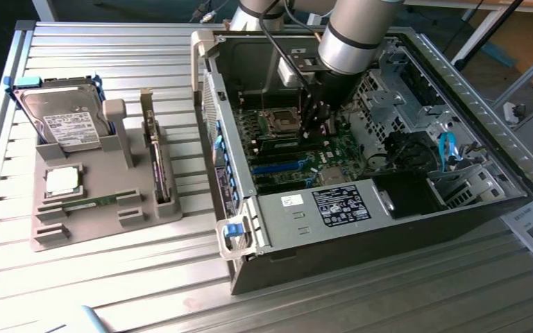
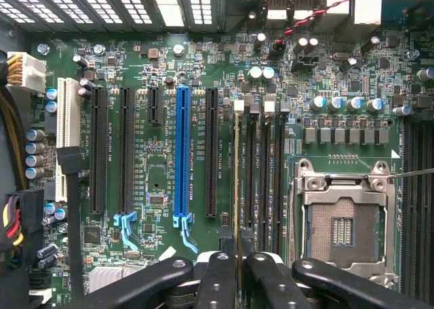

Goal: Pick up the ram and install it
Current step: 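Insert the ram into the slot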

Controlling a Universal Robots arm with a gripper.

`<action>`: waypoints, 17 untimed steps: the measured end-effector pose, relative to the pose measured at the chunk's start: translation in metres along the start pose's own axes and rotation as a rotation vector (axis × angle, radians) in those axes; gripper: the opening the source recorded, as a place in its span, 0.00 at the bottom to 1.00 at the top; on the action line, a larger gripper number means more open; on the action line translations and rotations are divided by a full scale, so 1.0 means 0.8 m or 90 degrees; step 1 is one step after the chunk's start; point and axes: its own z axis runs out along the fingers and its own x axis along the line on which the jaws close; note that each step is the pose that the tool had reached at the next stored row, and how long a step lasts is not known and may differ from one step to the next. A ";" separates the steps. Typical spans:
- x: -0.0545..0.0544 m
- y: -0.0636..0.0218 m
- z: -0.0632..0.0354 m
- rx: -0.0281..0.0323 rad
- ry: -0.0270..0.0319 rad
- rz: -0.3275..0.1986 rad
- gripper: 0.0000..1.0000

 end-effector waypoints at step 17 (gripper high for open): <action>0.000 0.001 0.001 -0.0002 -0.0007 0.015 0.13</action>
